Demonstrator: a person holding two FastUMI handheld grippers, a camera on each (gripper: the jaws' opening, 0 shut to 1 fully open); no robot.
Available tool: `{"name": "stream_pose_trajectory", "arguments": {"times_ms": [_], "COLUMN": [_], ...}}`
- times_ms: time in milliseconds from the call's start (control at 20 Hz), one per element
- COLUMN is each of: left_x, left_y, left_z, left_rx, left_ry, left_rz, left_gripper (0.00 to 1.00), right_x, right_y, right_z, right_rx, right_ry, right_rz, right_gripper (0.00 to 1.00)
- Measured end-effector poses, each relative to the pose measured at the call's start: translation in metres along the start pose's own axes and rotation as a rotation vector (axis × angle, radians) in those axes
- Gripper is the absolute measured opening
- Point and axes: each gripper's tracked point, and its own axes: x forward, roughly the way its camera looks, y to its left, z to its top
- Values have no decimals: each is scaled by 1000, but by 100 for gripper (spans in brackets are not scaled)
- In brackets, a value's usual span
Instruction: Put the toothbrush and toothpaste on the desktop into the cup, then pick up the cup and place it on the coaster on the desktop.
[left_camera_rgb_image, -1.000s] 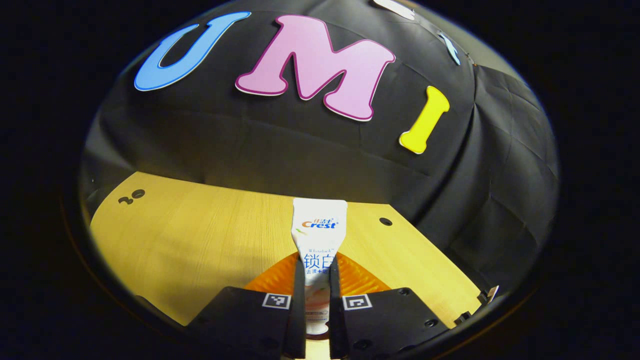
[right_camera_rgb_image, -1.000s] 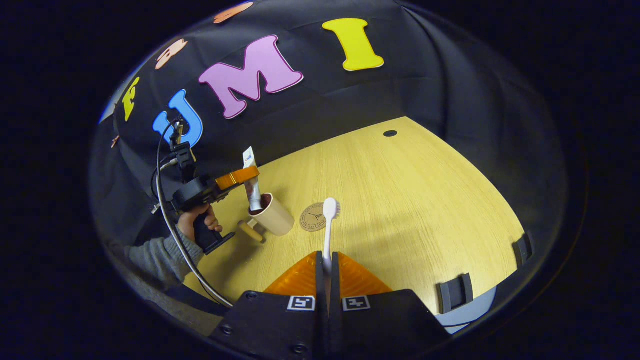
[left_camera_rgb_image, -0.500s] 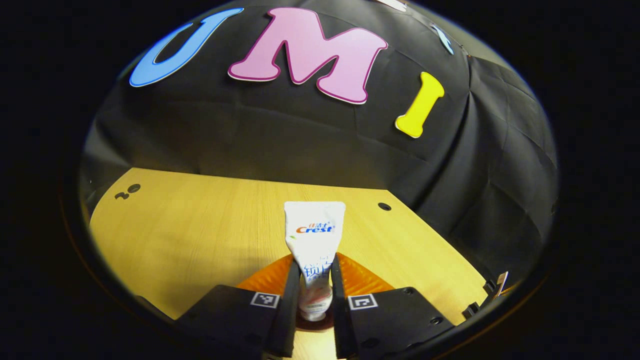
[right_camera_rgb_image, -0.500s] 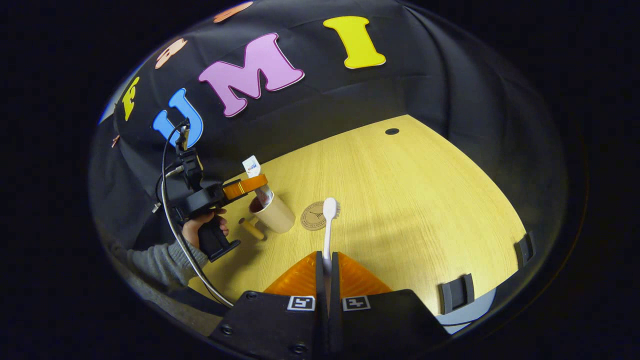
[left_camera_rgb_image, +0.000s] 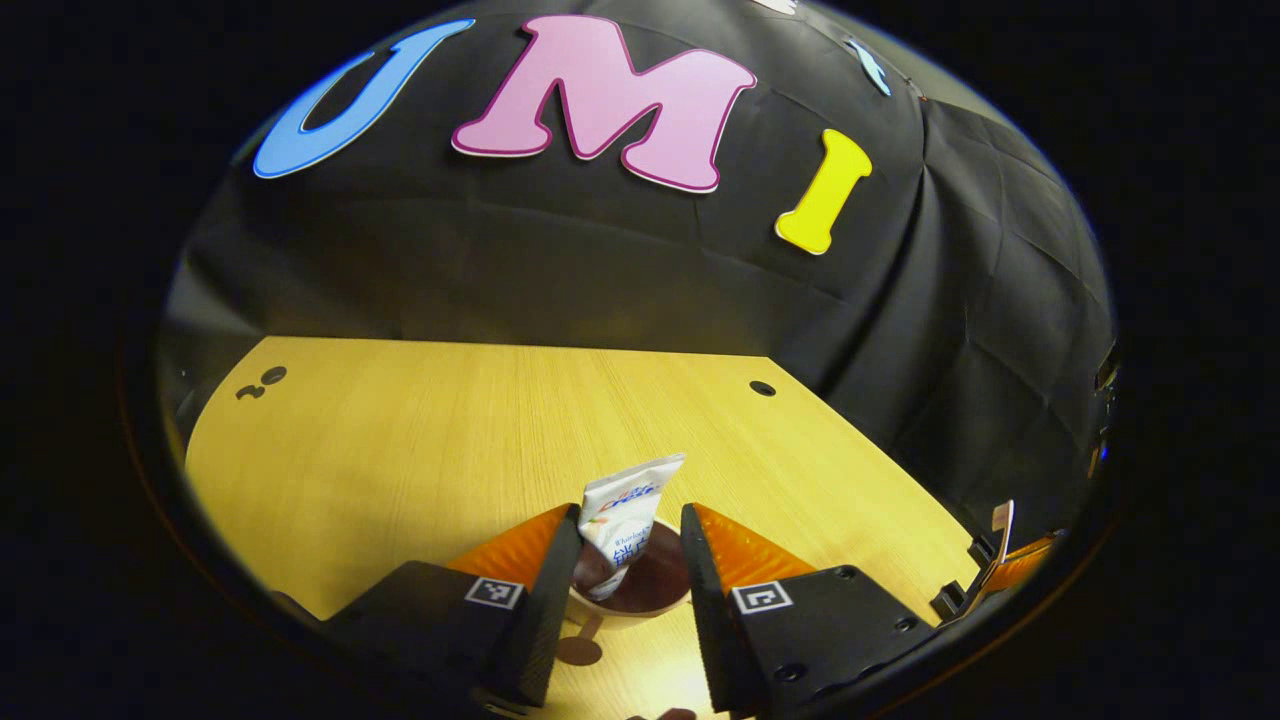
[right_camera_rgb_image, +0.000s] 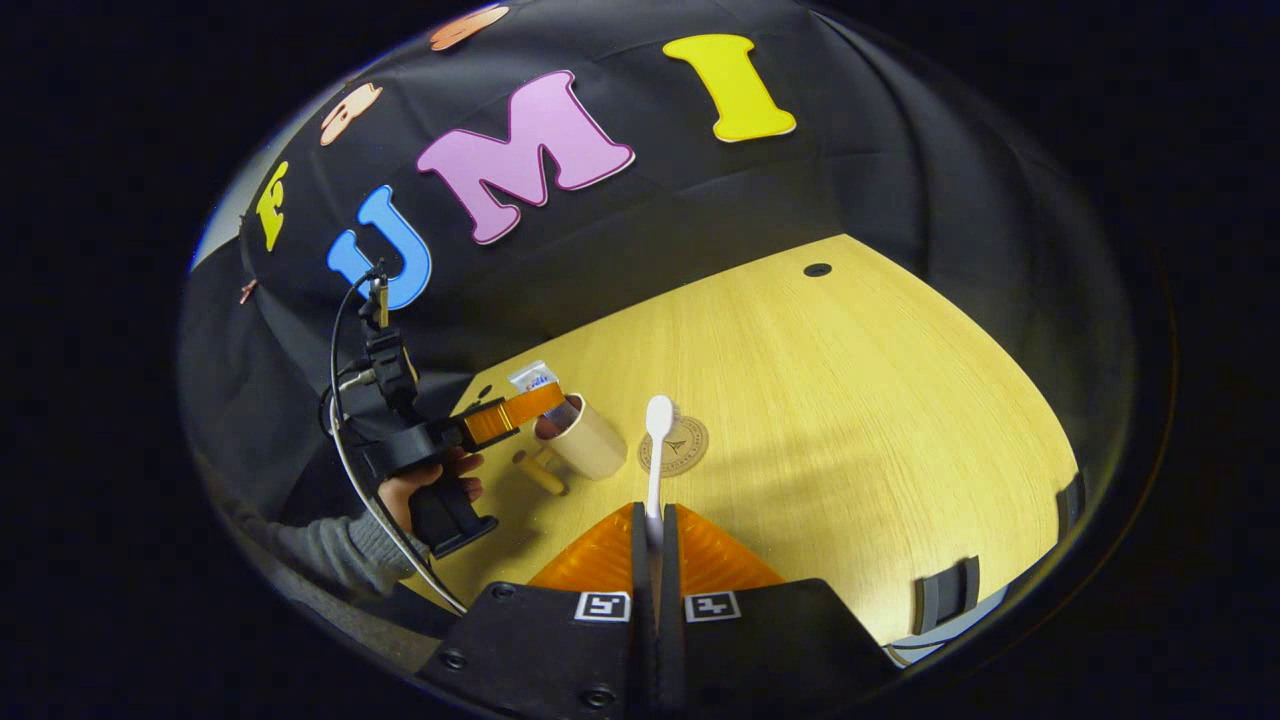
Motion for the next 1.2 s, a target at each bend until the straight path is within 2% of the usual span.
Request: {"name": "stream_pose_trajectory", "arguments": {"times_ms": [250, 400, 600, 750, 1000, 1200], "left_x": [-41, -76, -119, -147, -178, -192], "left_y": [10, 9, 6, 3, 1, 2], "left_z": [18, 27, 17, -1, -22, -35], "left_rx": [0, -22, -46, -70, -97, -100], "left_ry": [-42, -58, -37, -1, 32, 42], "left_rz": [30, 33, 39, 46, 57, 62], "left_gripper": [72, 74, 74, 73, 73, 74], "right_x": [27, 55, 96, 126, 172, 201], "right_y": [41, 72, 103, 111, 110, 108], "right_z": [47, 79, 111, 119, 129, 118], "right_rx": [-54, -65, -53, -22, 33, 12], "right_ry": [-72, -120, -186, -217, -282, -315], "right_rz": [111, 196, 260, 279, 266, 249], "right_gripper": [5, 5, 5, 5, 5, 5]}}
